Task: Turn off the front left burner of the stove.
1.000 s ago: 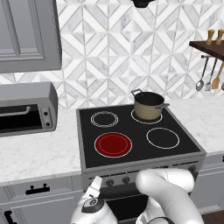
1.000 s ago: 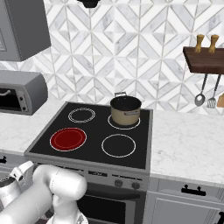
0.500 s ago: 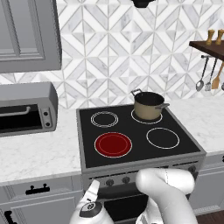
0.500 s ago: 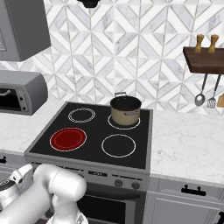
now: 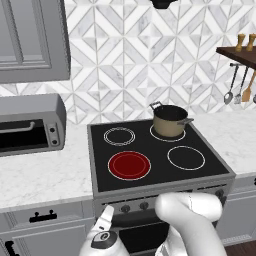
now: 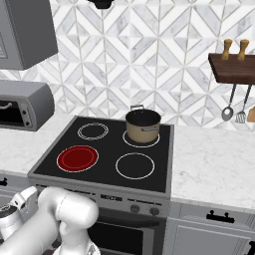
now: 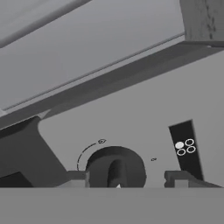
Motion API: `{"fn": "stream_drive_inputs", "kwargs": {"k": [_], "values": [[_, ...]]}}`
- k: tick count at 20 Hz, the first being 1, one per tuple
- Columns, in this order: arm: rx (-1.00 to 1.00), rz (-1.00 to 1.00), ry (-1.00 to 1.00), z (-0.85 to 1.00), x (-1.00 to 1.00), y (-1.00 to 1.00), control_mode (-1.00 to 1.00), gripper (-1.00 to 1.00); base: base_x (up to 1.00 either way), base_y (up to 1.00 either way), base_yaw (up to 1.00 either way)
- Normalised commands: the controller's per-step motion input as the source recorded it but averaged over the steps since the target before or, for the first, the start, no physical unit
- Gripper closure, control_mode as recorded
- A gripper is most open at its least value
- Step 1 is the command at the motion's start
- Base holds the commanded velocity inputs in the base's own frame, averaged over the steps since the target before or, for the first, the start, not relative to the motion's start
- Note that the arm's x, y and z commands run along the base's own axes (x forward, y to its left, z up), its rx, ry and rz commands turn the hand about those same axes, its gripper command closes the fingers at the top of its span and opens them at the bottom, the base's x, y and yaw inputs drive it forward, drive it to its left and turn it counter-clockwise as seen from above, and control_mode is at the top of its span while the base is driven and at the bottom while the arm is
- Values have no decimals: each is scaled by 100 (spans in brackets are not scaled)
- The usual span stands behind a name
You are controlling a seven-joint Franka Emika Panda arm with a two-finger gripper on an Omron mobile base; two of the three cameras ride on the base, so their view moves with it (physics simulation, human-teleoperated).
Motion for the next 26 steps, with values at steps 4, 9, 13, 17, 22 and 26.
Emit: {"fn": "stream_drive_inputs", "kwargs": {"k": [4, 9, 13, 17, 22, 26], "values": [[0, 0, 0, 0, 0, 0, -100, 100, 0, 0, 0], [8, -4, 0, 0, 0, -1, -100, 100, 0, 0, 0], [25, -16, 0, 0, 0, -4, -100, 100, 0, 0, 0], [38, -23, 2, 0, 0, -15, -100, 100, 0, 0, 0], [40, -26, 1, 0, 0, -24, -100, 100, 0, 0, 0], [38, -29, 3, 0, 0, -29, -100, 100, 0, 0, 0]]}}
